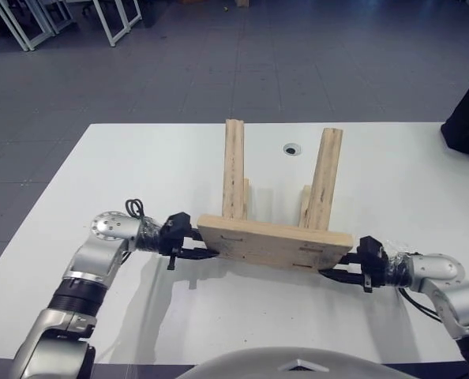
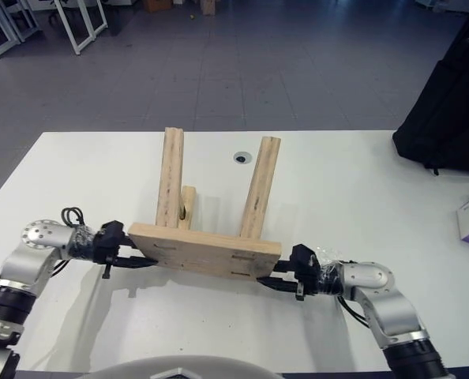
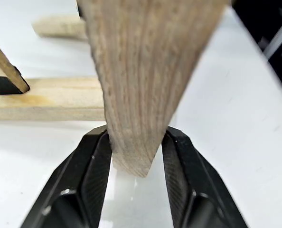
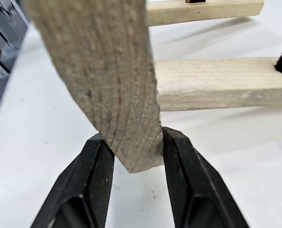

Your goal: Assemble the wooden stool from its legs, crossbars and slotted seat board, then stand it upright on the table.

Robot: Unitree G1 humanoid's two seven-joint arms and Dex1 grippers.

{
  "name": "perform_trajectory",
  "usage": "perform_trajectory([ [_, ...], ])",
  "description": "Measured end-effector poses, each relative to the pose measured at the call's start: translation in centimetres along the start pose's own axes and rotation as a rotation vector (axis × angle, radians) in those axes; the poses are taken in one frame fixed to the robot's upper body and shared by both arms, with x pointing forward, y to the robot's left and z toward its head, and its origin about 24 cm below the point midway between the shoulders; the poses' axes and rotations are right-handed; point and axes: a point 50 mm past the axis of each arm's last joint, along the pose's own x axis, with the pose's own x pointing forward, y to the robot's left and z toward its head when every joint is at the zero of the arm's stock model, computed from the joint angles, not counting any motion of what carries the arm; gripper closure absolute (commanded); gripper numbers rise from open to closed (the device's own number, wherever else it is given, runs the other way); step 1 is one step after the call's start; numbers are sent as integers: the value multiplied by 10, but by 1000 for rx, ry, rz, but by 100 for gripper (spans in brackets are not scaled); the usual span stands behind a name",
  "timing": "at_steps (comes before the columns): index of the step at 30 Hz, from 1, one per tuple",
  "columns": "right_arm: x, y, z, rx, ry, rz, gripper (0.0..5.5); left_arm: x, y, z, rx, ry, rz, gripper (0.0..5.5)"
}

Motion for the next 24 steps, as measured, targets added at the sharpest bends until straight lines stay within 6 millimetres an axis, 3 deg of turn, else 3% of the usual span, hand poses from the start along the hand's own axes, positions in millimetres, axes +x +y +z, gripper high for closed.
perform_trajectory([
  [3, -11, 9, 23, 127, -72, 77, 409, -20, -20, 22, -78, -136, -7, 399],
  [6, -24, 17, 41, 249, -118, 146, 409, -29, -37, 33, -157, -263, -21, 403],
  [13, -45, 28, 76, 526, -268, 262, 409, -32, -76, 44, -454, -626, 15, 408],
  [17, -50, 37, 90, 639, -388, 297, 415, -32, -95, 64, -621, -832, 121, 413],
  [21, -44, 58, 93, 698, -429, 364, 419, -17, -111, 92, -728, -1119, 252, 413],
  [24, -25, 64, 89, 717, -551, 294, 421, -8, -112, 94, -876, -1257, 380, 413],
])
